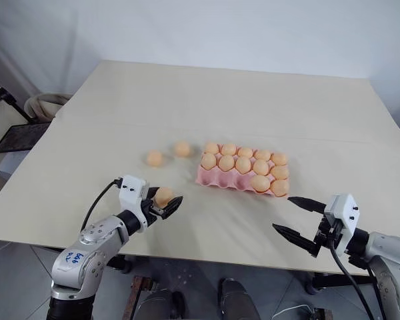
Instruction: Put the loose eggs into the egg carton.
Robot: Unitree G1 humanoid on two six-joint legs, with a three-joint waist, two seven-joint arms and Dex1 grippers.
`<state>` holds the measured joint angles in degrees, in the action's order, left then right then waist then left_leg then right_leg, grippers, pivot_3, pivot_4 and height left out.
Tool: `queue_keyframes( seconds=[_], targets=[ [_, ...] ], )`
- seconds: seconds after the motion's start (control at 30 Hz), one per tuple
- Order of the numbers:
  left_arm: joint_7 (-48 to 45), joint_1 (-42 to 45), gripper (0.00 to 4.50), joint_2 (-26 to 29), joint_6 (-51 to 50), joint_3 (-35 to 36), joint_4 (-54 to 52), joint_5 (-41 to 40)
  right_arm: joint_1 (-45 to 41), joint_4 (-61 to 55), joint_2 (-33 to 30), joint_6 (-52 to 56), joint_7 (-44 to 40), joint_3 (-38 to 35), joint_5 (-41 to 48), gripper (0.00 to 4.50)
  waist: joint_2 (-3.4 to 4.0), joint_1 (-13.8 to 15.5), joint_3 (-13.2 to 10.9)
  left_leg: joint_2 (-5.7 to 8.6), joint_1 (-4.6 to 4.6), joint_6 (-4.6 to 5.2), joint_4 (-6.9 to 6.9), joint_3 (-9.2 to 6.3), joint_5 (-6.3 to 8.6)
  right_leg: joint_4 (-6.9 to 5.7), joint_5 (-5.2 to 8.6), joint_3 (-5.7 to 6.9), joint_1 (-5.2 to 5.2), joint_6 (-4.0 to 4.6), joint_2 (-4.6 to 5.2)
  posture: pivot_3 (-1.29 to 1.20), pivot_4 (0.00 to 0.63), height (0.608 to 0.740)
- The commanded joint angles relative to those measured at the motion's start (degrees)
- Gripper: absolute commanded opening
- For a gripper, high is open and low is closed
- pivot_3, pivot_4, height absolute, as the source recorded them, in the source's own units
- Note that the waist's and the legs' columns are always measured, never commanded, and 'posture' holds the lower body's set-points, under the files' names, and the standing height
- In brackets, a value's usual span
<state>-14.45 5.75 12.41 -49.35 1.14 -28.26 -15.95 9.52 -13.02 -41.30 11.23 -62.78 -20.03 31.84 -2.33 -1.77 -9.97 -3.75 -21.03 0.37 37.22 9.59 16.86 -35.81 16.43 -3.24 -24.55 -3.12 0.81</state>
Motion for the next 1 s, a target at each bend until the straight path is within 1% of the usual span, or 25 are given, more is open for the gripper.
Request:
queue_keyframes(
  seconds=[0.03,0.13,0.2,0.3,0.37,0.53,0.67,0.8,0.9,1.0],
  targets=[
    [-0.4,0.6,4.48,0.0,0.2,-0.6,-0.3,-0.8,-0.5,0.0,-0.1,-0.8,0.5,-0.7,0.1,4.50,0.00,0.0,0.0,0.00,0.00,0.00,0.00,0.00,0.00,0.00,0.00,0.00,0.00,0.00,0.00,0.00,0.150,0.740],
    [0.0,1.2,3.88,0.0,0.0,-0.7,0.2,-0.6,-0.3,-0.1,-0.2,-0.7,0.7,-0.9,0.1,4.50,0.00,0.0,0.0,0.00,0.00,0.00,-0.01,0.00,0.00,0.00,0.00,0.00,0.00,0.00,0.00,0.00,0.150,0.740],
    [-0.1,1.5,3.28,0.0,-0.3,-0.7,0.6,-0.7,-0.3,-0.1,-0.2,-0.7,1.0,-1.0,0.0,4.50,0.00,0.0,0.0,0.00,0.00,0.00,0.00,0.00,0.00,0.01,0.00,0.00,0.00,0.01,0.00,0.00,0.150,0.740],
    [-0.6,2.2,2.21,0.2,0.1,-1.0,1.2,-0.7,-0.1,-0.3,-0.3,-0.6,1.4,-1.5,0.1,4.50,0.00,0.0,0.0,0.00,0.00,0.00,0.00,0.00,0.00,0.02,0.01,0.00,0.00,0.01,0.00,0.00,0.150,0.740],
    [-1.0,3.5,1.88,0.3,0.6,-1.5,1.2,-0.7,0.1,-0.5,-0.5,-0.5,1.6,-1.8,0.2,4.50,0.00,0.0,0.0,0.00,-0.01,0.00,0.00,-0.01,0.00,0.03,0.01,0.00,0.00,0.01,0.00,0.00,0.150,0.740],
    [-2.8,9.7,1.85,-0.4,0.3,-2.9,2.6,-2.2,0.3,-0.7,-0.8,-0.5,2.0,-2.6,0.3,4.50,0.00,0.2,0.0,0.01,-0.04,0.00,0.01,-0.01,0.00,0.05,0.00,0.01,0.00,0.00,0.00,0.00,0.150,0.740],
    [-5.3,15.9,1.85,-1.5,0.4,-5.5,5.6,-3.2,0.1,-1.1,-0.8,-0.7,2.7,-3.2,0.2,4.50,0.00,0.1,0.0,0.04,-0.06,0.03,0.00,-0.01,-0.01,0.08,-0.05,0.01,0.01,-0.08,0.00,0.00,0.150,0.740],
    [-7.8,22.0,1.85,-3.8,2.6,-8.2,10.8,-3.2,0.7,-1.9,-0.5,-0.9,3.4,-3.7,0.3,4.50,0.00,0.1,0.0,0.03,-0.05,0.11,0.00,-0.01,-0.05,0.07,-0.10,0.01,0.00,-0.18,-0.03,0.00,0.150,0.740],
    [-10.5,27.1,1.85,-6.0,5.6,-10.7,16.9,-2.6,1.8,-2.9,0.0,-1.0,4.3,-4.1,0.3,4.50,0.00,0.2,0.0,0.01,-0.06,0.15,-0.02,-0.04,-0.07,0.07,-0.10,0.01,-0.01,-0.18,-0.08,0.00,0.150,0.740],
    [-13.2,30.3,1.85,-7.1,8.6,-13.1,22.1,-1.6,2.6,-3.6,0.5,-1.1,5.1,-4.0,0.2,4.50,0.00,0.1,0.0,0.00,-0.07,0.15,-0.02,-0.06,-0.07,0.09,-0.10,0.01,-0.01,-0.18,-0.12,0.00,0.150,0.740]
  ],
)
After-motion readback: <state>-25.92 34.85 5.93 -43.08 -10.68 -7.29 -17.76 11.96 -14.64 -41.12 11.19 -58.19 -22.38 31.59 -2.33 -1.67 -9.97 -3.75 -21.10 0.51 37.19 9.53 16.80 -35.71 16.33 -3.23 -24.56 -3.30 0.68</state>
